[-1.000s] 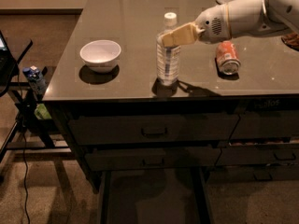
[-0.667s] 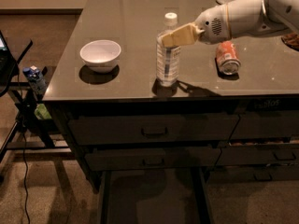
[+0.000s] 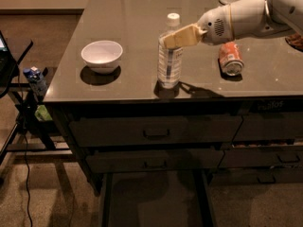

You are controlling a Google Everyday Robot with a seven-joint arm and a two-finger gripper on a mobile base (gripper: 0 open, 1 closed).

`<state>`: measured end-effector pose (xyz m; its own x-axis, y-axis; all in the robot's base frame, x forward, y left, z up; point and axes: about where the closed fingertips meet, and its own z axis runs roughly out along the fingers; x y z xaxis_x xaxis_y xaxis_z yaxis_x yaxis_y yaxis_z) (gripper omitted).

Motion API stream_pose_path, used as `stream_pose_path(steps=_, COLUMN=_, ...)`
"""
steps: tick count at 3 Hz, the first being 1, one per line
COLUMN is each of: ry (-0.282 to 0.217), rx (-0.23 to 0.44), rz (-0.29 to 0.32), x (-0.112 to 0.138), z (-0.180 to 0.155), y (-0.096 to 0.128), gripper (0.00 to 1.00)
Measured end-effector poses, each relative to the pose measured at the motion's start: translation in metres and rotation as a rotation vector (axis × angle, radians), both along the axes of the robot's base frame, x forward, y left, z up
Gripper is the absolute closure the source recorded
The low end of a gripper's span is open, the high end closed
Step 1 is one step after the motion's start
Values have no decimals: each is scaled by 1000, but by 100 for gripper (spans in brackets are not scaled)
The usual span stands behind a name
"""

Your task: Pick blue plastic bottle from bottom drawer and place on counter

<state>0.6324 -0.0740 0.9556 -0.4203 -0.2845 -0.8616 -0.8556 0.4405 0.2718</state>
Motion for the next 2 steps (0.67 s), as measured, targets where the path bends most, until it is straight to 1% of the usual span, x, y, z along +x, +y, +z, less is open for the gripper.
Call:
stream_pose_path(steps=1, ry=0, rx=0, rz=0, x=0, z=0, y=0, gripper=13)
stream_pose_path(steps=2, ry=0, rx=0, rz=0, x=0, z=0, y=0, gripper=0)
